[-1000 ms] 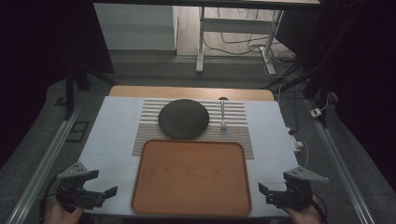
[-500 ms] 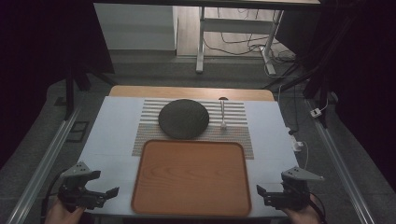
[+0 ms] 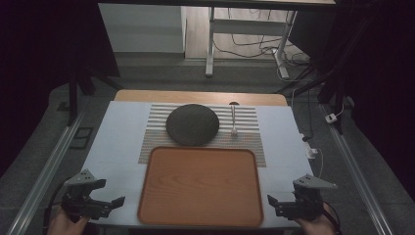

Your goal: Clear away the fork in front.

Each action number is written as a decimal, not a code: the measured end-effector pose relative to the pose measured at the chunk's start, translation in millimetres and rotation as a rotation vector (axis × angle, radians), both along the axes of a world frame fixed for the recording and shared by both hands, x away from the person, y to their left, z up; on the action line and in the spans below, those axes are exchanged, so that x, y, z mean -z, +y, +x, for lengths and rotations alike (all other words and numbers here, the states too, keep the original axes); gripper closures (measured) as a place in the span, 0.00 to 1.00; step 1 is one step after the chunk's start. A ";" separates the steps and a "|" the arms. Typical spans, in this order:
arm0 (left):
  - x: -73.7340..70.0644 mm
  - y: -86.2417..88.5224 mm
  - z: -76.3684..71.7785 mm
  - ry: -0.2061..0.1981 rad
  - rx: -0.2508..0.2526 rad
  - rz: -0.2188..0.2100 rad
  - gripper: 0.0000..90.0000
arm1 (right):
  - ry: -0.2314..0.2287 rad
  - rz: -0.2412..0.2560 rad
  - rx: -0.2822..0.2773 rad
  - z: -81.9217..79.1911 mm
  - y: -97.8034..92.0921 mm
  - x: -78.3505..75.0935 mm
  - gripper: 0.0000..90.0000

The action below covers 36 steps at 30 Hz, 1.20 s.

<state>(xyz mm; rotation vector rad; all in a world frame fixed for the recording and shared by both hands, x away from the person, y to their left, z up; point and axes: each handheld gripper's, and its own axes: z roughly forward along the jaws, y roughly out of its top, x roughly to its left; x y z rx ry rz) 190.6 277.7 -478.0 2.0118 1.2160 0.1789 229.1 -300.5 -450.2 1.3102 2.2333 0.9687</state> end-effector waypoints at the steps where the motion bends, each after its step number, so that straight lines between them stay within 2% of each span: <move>1: 0.0 0.0 0.1 0.001 0.000 0.001 0.00 | -0.002 -0.009 -0.007 -0.4 1.2 -0.1 0.00; 10: 0.3 0.0 0.7 0.006 0.002 0.000 0.01 | -0.014 -0.018 -0.059 -0.7 12.5 -1.0 0.00; 24: 0.6 -0.3 1.2 0.012 0.002 0.000 0.01 | -0.011 -0.069 -0.149 2.7 30.8 2.1 0.00; 27: 0.6 -0.4 1.3 0.012 0.002 0.001 0.01 | -0.003 -0.089 -0.174 4.1 35.0 3.2 0.00; 36: 0.7 -0.3 1.5 0.014 0.001 0.000 0.01 | 0.033 -0.084 -0.234 9.9 45.9 6.3 0.00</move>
